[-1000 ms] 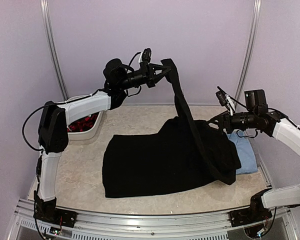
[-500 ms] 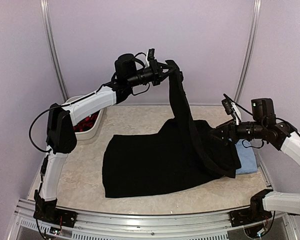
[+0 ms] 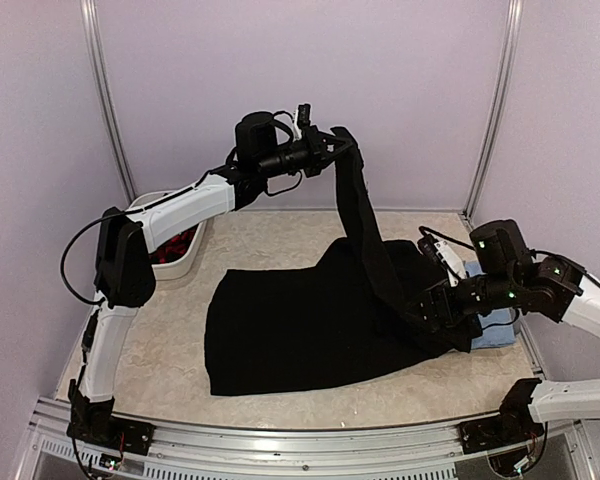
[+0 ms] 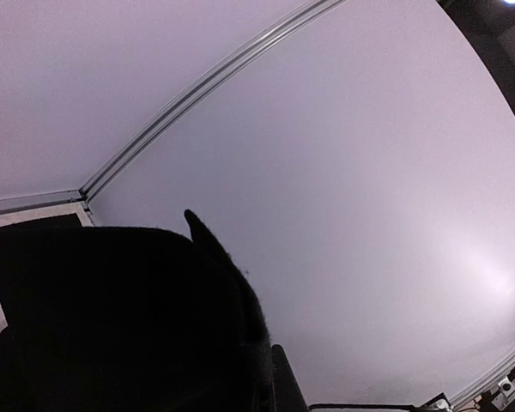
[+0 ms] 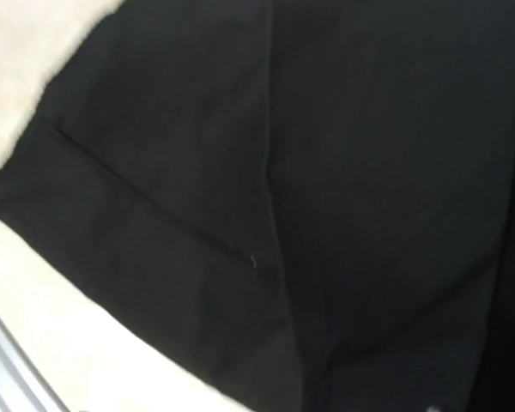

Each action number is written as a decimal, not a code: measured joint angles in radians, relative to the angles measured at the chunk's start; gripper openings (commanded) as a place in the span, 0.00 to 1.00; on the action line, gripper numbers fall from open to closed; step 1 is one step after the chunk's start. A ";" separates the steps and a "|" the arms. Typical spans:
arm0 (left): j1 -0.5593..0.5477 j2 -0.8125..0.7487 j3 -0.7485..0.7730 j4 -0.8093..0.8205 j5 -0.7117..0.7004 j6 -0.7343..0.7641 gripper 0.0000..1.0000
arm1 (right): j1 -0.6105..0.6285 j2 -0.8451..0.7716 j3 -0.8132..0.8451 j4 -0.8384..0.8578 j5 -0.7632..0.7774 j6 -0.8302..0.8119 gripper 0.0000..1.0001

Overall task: Fold and stack the long sleeve shirts
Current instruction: Smooth out the 1/3-folded shirt at the center of the board.

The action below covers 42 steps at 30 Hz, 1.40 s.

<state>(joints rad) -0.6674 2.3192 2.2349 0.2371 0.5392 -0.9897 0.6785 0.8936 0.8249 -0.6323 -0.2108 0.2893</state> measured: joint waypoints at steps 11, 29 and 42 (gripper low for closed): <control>-0.013 0.000 0.001 -0.005 -0.002 0.008 0.00 | 0.214 0.105 0.054 -0.205 0.359 0.155 0.79; -0.013 0.000 0.001 -0.007 0.007 0.007 0.00 | 0.230 0.168 0.077 -0.369 0.482 0.220 0.35; -0.013 -0.001 -0.009 -0.025 0.018 0.035 0.00 | 0.232 0.201 0.111 -0.517 0.567 0.369 0.00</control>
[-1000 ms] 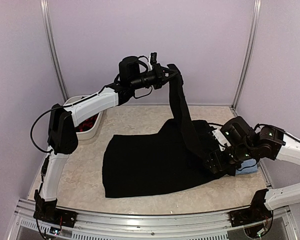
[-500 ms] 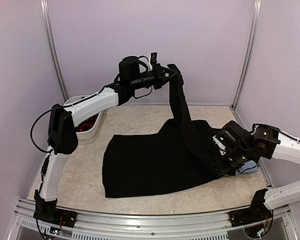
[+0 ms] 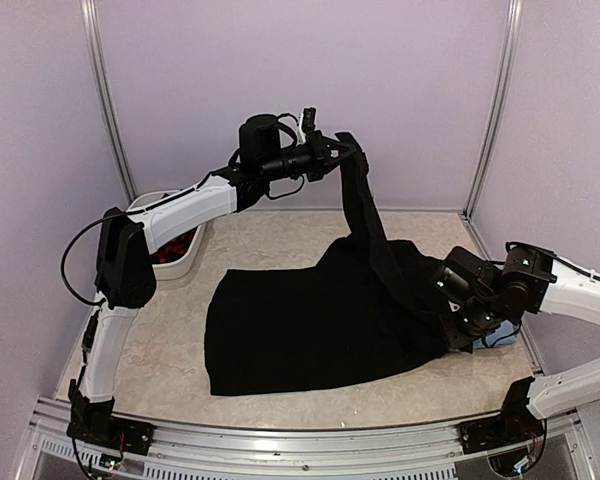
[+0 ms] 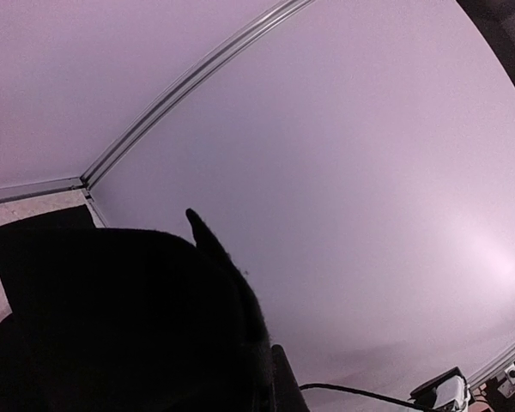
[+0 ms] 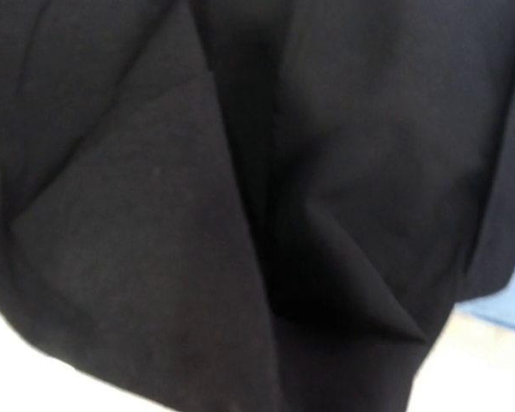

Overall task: Fold and stack the long sleeve shirts
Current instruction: Smooth out the 1/3-folded shirt at the center of the board.

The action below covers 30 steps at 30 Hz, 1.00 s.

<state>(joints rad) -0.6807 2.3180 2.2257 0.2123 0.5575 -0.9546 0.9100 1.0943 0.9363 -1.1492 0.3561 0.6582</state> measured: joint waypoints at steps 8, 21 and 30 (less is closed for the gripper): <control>0.000 0.000 -0.005 -0.023 0.004 0.033 0.00 | -0.004 -0.006 0.021 -0.113 0.005 0.070 0.06; 0.051 -0.002 -0.026 -0.023 0.004 0.047 0.00 | -0.059 0.015 0.026 -0.095 0.026 0.062 0.50; 0.071 -0.002 -0.026 -0.019 0.014 0.041 0.00 | -0.067 0.073 -0.008 -0.053 0.024 0.066 0.54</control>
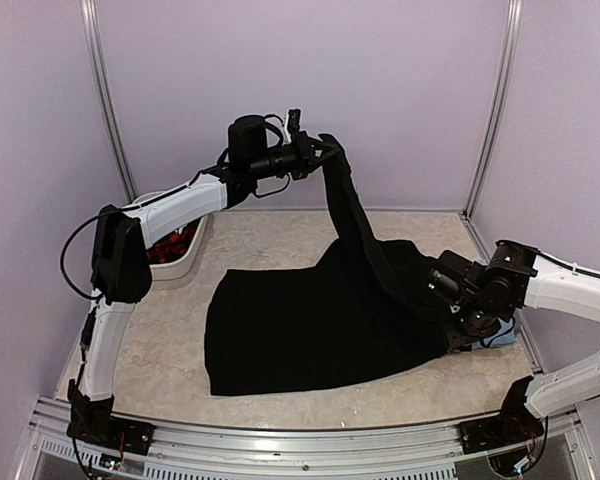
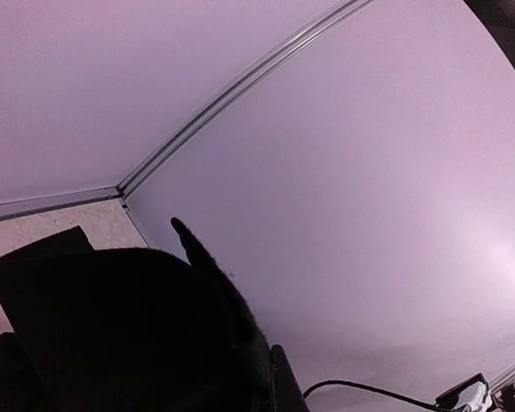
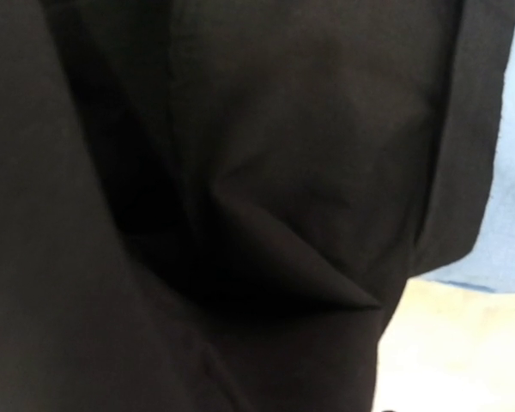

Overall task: Fold and stack the long sleeve shirts
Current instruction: Smooth out the 1/3-folded shirt at the center of the board.

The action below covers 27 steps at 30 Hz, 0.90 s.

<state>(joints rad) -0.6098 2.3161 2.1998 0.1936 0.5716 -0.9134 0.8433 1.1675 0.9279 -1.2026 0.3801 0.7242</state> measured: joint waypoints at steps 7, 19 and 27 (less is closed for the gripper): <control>0.000 0.000 0.000 0.000 0.008 -0.002 0.00 | -0.031 0.112 -0.003 -0.001 0.021 0.020 0.33; 0.000 0.000 0.000 0.003 0.027 -0.003 0.00 | -0.065 0.171 -0.004 -0.071 0.087 0.110 0.00; 0.001 0.040 0.024 0.008 0.025 -0.003 0.00 | -0.065 0.152 -0.004 -0.132 0.090 0.161 0.18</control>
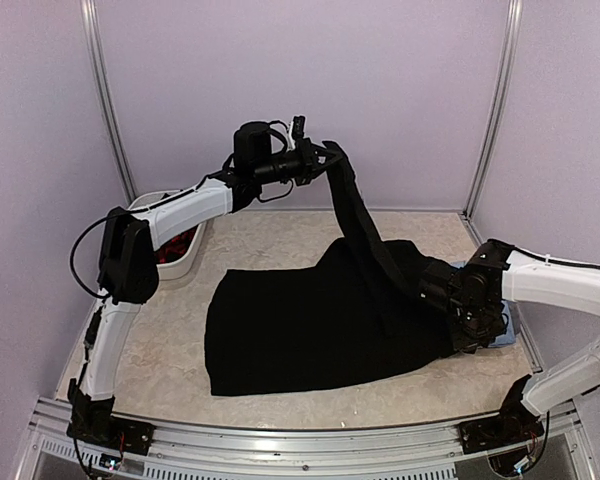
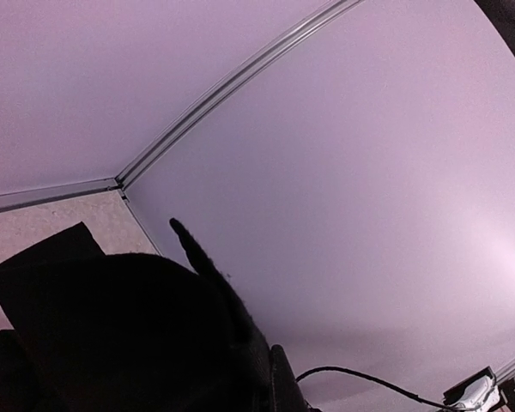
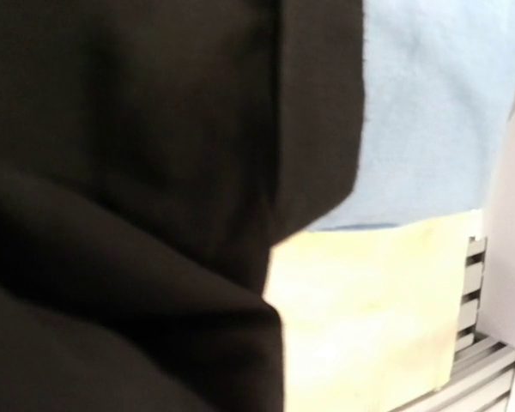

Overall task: Fold and stack the long sleeve shirts
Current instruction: Smooth out the 1/3-folded shirt at the center of the board.

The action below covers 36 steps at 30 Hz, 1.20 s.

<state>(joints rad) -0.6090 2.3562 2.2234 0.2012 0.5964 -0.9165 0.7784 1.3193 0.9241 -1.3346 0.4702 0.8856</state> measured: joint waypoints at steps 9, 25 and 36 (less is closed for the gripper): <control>0.000 0.098 0.023 -0.017 -0.035 0.010 0.00 | -0.001 -0.006 0.000 -0.026 0.005 0.012 0.41; 0.010 0.093 -0.105 -0.053 -0.114 0.066 0.00 | -0.014 0.093 0.054 -0.017 0.075 0.031 0.52; 0.022 -0.097 -0.319 0.001 -0.090 0.048 0.00 | -0.087 -0.083 0.002 0.288 0.011 -0.153 0.51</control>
<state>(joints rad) -0.5873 2.2593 1.9049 0.2024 0.5064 -0.8684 0.6918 1.2362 0.9260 -1.0462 0.4812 0.7326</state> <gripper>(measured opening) 0.007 0.513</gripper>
